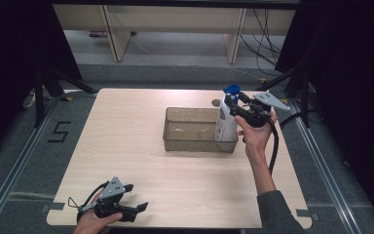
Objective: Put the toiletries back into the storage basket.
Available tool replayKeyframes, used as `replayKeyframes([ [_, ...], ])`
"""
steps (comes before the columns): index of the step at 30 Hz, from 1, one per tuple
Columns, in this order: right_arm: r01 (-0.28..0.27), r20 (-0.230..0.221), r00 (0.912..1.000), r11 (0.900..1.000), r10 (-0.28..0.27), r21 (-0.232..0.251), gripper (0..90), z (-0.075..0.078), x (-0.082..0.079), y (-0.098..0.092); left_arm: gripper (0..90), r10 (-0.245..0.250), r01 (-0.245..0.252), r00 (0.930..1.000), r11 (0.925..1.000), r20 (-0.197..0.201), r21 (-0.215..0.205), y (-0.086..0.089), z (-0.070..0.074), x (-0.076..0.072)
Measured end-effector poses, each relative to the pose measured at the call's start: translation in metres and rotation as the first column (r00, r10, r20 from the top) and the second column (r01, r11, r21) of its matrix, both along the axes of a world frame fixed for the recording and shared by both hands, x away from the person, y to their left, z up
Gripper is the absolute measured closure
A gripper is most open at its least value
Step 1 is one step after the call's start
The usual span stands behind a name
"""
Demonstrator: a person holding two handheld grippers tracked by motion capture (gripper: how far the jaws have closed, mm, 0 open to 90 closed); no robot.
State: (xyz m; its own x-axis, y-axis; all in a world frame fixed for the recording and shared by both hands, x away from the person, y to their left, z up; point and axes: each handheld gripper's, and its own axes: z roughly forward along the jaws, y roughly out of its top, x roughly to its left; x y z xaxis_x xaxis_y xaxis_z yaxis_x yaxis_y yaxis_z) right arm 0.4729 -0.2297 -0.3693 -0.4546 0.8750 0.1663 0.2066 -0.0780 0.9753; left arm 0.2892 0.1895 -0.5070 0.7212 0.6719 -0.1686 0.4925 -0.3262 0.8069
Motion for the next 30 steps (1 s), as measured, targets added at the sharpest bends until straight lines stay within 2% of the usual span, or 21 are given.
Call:
replayKeyframes([
  [2, -0.007, -0.004, 1.0, 1.0, 0.007, -0.002, 35.5, 0.0, 0.0, -0.001, 14.8, 0.002, -0.002, 1.0, 1.0, 0.0, -0.006, 0.0, 0.0, 0.0],
  [3, -0.02, 0.0, 0.9998, 1.0, 0.02, 0.021, 31.1, 0.0, -0.001, -0.001, 14.8, -0.002, 0.002, 1.0, 1.0, -0.005, 0.003, 0.0, 0.001, 0.0],
  [5, -0.015, -0.004, 0.9999, 1.0, 0.015, 0.023, 29.8, 0.0, -0.002, -0.001, 14.9, -0.002, 0.002, 1.0, 1.0, -0.004, 0.004, 0.0, 0.001, 0.0],
  [7, -0.016, -0.004, 0.9999, 1.0, 0.016, 0.004, 27.3, 0.0, -0.006, -0.003, 14.8, 0.005, -0.005, 1.0, 0.9999, 0.003, -0.009, 0.0, 0.0, 0.0],
  [8, -0.024, -0.004, 0.9997, 1.0, 0.024, 0.02, 27.1, -0.001, -0.007, -0.002, 14.8, 0.006, -0.006, 1.0, 1.0, -0.001, -0.005, 0.0, 0.0, 0.0],
  [14, -0.028, -0.008, 0.9996, 1.0, 0.028, 0.006, 25.4, -0.001, -0.013, -0.004, 14.8, -0.001, 0.001, 1.0, 1.0, -0.003, 0.003, 0.0, 0.0, 0.0],
  [15, -0.017, -0.016, 0.9997, 1.0, 0.018, 0.021, 25.3, -0.002, -0.016, -0.005, 14.8, -0.001, 0.001, 1.0, 1.0, -0.002, 0.002, 0.0, 0.0, 0.0],
  [18, -0.027, -0.015, 0.9995, 0.999, 0.027, 0.023, 25.3, -0.002, -0.017, -0.006, 14.8, -0.001, 0.001, 1.0, 1.0, 0.0, 0.0, 0.0, 0.0, 0.0],
  [19, -0.028, -0.003, 0.9996, 1.0, 0.028, 0.008, 25.3, -0.002, -0.017, -0.007, 14.8, -0.001, 0.001, 1.0, 1.0, -0.003, 0.004, 0.0, 0.001, 0.0],
  [20, -0.029, -0.005, 0.9996, 0.999, 0.029, 0.034, 25.3, -0.002, -0.021, -0.007, 14.8, -0.001, 0.001, 1.0, 1.0, -0.004, 0.002, 0.0, 0.001, 0.0],
  [25, -0.018, 0.004, 0.9998, 0.999, 0.018, 0.041, 25.3, -0.001, -0.028, -0.009, 14.8, -0.003, 0.003, 1.0, 1.0, -0.006, 0.005, 0.0, 0.001, 0.001],
  [27, -0.008, 0.017, 0.9998, 1.0, 0.008, 0.029, 24.7, -0.003, -0.034, -0.011, 14.8, -0.001, 0.001, 1.0, 1.0, 0.0, 0.001, 0.0, 0.0, 0.0],
  [29, -0.02, 0.012, 0.9997, 0.999, 0.019, 0.045, 25.0, -0.005, -0.038, -0.011, 14.8, -0.002, 0.002, 1.0, 1.0, -0.005, 0.004, 0.0, 0.001, 0.0],
  [30, -0.021, 0.018, 0.9996, 0.999, 0.02, 0.038, 24.7, -0.006, -0.037, -0.011, 14.8, -0.002, 0.002, 1.0, 1.0, -0.005, 0.004, 0.0, 0.001, 0.0],
])
